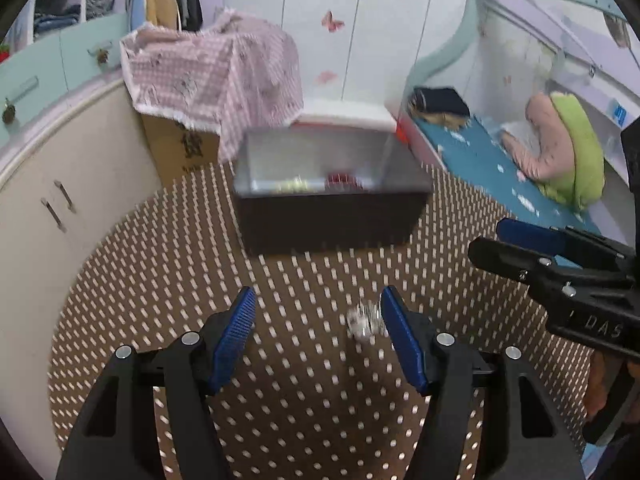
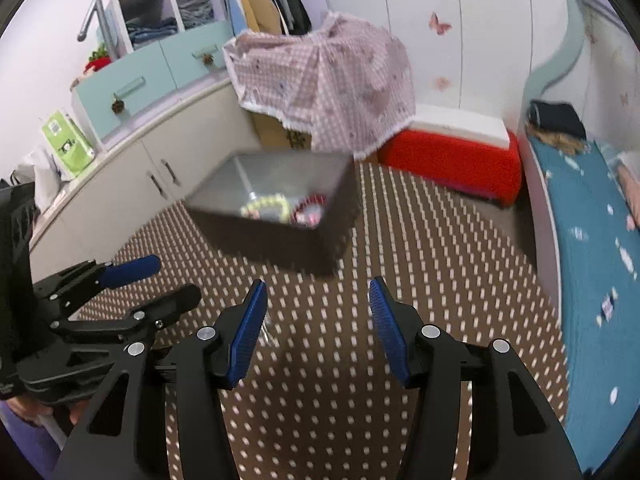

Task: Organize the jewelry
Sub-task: 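Lift both tools out of the tin box toward the pearl pieces, then grasp a pearl chain piece with the left tool while the right tool grasps another pearl piece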

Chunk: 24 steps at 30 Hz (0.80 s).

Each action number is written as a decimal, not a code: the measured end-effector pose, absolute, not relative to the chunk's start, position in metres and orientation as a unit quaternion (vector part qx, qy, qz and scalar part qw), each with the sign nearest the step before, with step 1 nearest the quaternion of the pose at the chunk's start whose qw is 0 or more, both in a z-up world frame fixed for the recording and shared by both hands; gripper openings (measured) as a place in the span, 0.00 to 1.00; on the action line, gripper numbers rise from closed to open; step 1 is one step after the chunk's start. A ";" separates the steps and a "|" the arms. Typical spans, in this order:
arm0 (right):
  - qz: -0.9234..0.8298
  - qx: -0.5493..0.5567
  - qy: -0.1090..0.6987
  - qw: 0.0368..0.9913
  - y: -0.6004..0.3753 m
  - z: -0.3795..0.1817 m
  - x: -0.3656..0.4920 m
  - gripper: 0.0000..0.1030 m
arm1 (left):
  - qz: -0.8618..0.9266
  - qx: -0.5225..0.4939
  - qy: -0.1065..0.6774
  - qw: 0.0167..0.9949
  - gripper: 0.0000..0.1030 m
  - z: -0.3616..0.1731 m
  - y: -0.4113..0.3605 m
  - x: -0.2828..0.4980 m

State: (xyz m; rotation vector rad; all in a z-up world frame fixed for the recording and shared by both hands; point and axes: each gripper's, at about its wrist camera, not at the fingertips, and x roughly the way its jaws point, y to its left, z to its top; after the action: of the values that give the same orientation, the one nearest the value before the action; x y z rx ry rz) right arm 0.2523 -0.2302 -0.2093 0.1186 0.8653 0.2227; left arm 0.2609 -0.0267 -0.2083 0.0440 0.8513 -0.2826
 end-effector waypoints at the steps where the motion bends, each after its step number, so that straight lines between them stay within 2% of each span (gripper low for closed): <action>1: 0.108 0.059 0.422 0.898 -0.230 -0.215 0.251 0.51 | -0.137 0.024 0.414 0.899 0.60 -0.214 -0.029 0.259; 3: 0.109 0.062 0.428 0.895 -0.233 -0.223 0.248 0.51 | -0.139 0.031 0.420 0.896 0.60 -0.223 -0.033 0.255; 5: 0.108 0.068 0.435 0.891 -0.237 -0.232 0.246 0.51 | -0.143 0.035 0.425 0.893 0.54 -0.230 -0.037 0.254; 16: 0.114 0.082 0.450 0.882 -0.241 -0.252 0.250 0.51 | -0.141 0.060 0.430 0.890 0.41 -0.241 -0.053 0.263; 18: 0.114 0.084 0.451 0.881 -0.241 -0.253 0.251 0.51 | -0.140 0.069 0.427 0.891 0.32 -0.241 -0.055 0.265; 19: 0.115 0.084 0.450 0.882 -0.240 -0.252 0.252 0.51 | -0.141 0.070 0.426 0.891 0.20 -0.240 -0.055 0.265; 20: 0.116 0.083 0.450 0.882 -0.239 -0.252 0.252 0.51 | -0.140 0.070 0.427 0.891 0.13 -0.240 -0.054 0.265; 24: 0.122 0.075 0.448 0.883 -0.233 -0.250 0.252 0.51 | -0.151 0.052 0.431 0.888 0.10 -0.239 -0.042 0.266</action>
State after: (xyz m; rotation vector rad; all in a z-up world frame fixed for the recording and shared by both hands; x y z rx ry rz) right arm 0.2521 -0.2328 -0.2504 0.1560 0.9319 0.2544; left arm 0.2663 -0.0423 -0.2391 0.1091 0.8954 -0.3133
